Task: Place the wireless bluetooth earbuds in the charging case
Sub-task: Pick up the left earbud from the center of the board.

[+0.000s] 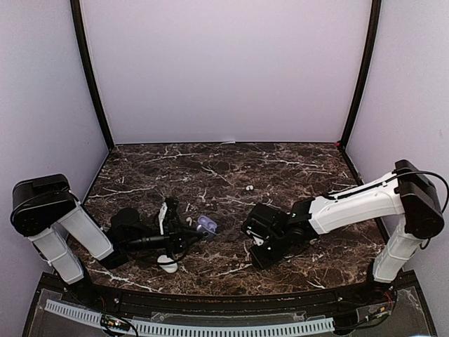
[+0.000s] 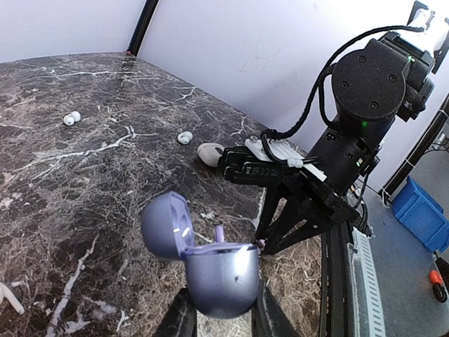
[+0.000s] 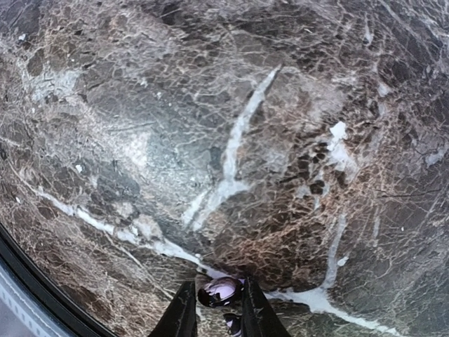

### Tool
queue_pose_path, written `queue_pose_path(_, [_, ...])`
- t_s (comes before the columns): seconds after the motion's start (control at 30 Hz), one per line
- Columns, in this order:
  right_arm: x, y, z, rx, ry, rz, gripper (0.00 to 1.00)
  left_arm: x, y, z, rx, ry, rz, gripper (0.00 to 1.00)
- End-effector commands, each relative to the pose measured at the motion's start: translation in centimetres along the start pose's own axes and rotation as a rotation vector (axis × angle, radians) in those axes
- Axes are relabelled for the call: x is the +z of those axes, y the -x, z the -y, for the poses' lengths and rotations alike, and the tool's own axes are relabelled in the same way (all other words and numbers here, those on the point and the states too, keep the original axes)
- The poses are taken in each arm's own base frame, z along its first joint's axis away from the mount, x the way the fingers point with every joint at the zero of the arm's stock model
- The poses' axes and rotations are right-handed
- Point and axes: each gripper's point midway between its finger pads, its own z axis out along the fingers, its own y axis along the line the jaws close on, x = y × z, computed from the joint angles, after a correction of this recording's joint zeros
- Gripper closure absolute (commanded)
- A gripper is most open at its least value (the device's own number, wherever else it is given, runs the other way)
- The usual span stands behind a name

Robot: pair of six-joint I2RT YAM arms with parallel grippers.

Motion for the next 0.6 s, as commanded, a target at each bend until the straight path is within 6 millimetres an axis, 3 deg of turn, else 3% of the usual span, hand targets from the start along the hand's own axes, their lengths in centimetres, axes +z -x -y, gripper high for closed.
queue_pose_path(0.0, [0.0, 0.5, 0.1, -0.023, -0.039, 0.014, 0.79, -0.4, 0.9, 0.1, 0.035, 0.008, 0.024, 0.86])
queue_pose_path(0.2, [-0.3, 2.0, 0.5, -0.042, -0.090, 0.060, 0.80, -0.5, 1.1, 0.1, 0.046, 0.014, 0.024, 0.86])
queue_pose_path(0.57, [-0.3, 8.3, 1.5, -0.019, -0.096, 0.223, 0.83, -1.4, 2.0, -1.3, 0.080, 0.124, 0.011, 0.86])
